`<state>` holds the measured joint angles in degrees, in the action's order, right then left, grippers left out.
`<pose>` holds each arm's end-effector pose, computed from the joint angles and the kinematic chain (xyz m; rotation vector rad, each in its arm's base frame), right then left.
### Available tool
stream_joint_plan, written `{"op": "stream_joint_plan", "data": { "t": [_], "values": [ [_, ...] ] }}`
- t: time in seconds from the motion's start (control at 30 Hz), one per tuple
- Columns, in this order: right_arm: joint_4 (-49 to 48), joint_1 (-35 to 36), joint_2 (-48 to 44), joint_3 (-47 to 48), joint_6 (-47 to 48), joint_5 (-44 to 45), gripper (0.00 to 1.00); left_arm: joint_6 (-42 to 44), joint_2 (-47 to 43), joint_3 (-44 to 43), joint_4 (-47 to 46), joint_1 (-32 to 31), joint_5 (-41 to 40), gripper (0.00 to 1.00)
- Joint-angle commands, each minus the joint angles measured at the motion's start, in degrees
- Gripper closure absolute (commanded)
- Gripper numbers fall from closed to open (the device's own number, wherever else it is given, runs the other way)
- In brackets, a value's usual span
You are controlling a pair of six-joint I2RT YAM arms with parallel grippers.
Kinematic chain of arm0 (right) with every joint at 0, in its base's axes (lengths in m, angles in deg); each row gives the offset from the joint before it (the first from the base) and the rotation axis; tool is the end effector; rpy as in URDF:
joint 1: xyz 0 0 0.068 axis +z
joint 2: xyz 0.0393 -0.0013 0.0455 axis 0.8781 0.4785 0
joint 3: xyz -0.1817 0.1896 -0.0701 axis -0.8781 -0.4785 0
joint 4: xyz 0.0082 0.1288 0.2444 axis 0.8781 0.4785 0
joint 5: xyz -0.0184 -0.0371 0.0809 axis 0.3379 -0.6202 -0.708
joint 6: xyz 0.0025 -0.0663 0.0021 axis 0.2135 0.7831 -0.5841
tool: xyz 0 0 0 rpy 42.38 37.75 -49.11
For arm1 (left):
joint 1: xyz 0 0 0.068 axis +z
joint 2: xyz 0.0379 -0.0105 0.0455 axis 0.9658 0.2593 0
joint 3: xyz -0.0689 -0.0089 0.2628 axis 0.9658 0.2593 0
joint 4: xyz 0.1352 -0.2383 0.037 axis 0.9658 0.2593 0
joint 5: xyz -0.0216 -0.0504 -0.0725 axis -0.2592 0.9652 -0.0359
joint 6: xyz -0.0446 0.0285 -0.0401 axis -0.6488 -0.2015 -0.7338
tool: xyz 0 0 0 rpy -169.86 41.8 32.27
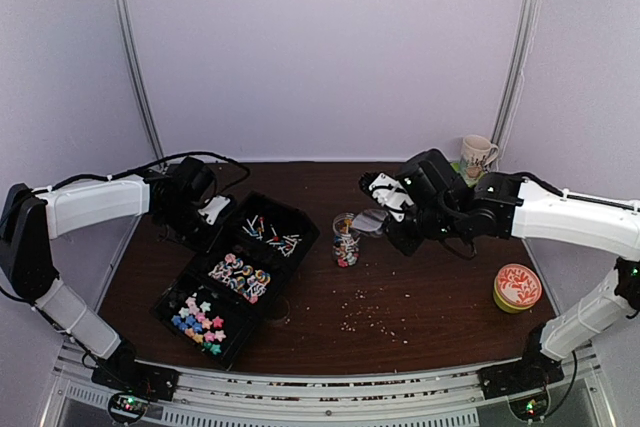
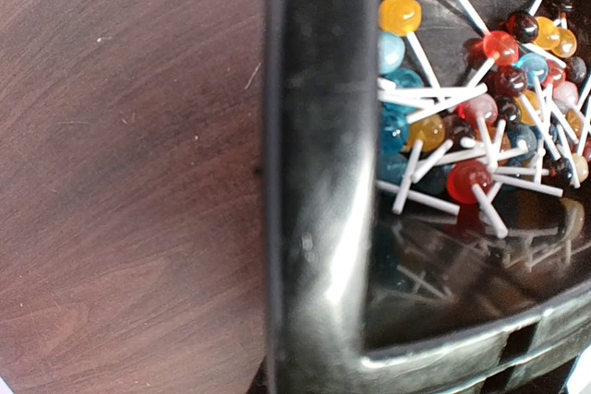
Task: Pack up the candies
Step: Place the fake candies in the packing bottle, then adjust the fake candies in the storage box.
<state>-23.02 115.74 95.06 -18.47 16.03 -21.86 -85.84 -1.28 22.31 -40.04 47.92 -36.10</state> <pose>0.2003 0.2598 0.2851 -1.0584 2.0979 0.1754 0.2742 -0.1469 0.1975 0.4468 2.7766 -0.3212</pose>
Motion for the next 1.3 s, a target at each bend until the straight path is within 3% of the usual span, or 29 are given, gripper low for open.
{"op": "stream_joint_plan", "data": {
  "t": [0.0,0.47,0.83,1.27],
  "values": [
    [2.76,-0.27,0.84,2.90,-0.28,1.07,1.00,-1.34,-2.77,-3.32,-3.29,0.61,3.05,1.00],
    [15.81,-0.22,6.68,13.99,-0.49,-0.79,1.00,-1.41,-2.59,-3.32,-3.33,0.59,3.32,1.00],
    [19.35,-0.27,9.28,19.72,-0.24,-0.74,1.00,-1.27,-2.61,-3.35,-3.34,0.67,3.53,1.00],
    [-2.69,0.73,-6.54,4.34,3.46,-4.41,1.00,-1.46,-2.78,-3.03,-4.32,1.35,7.87,1.00]
  ]
}}
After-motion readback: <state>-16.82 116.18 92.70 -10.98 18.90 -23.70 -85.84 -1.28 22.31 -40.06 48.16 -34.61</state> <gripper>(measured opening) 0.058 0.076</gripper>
